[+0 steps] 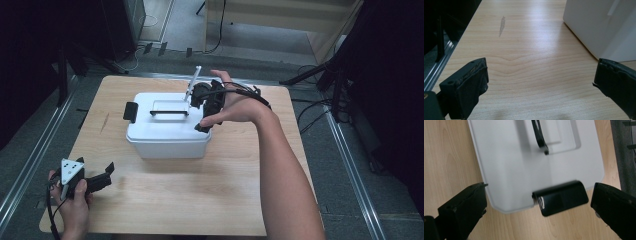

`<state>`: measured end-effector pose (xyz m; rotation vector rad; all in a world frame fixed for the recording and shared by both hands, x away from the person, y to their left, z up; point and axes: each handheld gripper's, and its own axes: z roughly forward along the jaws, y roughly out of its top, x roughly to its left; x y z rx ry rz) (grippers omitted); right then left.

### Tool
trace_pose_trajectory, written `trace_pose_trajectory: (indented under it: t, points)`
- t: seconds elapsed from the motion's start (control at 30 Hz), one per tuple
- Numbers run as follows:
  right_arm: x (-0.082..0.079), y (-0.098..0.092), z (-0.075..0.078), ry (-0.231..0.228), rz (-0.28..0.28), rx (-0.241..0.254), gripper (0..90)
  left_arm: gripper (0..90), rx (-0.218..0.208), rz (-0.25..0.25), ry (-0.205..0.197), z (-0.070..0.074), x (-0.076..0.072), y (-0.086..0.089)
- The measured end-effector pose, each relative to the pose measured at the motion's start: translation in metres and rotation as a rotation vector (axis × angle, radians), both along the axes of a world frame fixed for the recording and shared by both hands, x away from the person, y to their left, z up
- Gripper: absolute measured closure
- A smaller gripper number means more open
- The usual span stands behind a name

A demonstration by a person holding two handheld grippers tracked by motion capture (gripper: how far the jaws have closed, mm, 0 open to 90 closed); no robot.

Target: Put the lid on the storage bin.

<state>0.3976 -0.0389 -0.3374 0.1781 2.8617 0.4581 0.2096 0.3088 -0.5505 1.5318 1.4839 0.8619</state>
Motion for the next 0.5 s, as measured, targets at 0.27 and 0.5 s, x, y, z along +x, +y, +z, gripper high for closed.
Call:
trace_pose_trajectory:
  t: [0.27, 0.5]
  points:
    - [-0.006, -0.032, -0.001, -0.012, -0.048, 0.02, 0.0, 0.0, 0.007, 0.001, -0.004, 0.0, 0.0, -0.001]
    - [-0.014, -0.058, -0.004, 0.002, -0.092, 0.066, 0.0, 0.0, 0.008, 0.001, -0.006, 0.0, 0.0, -0.001]
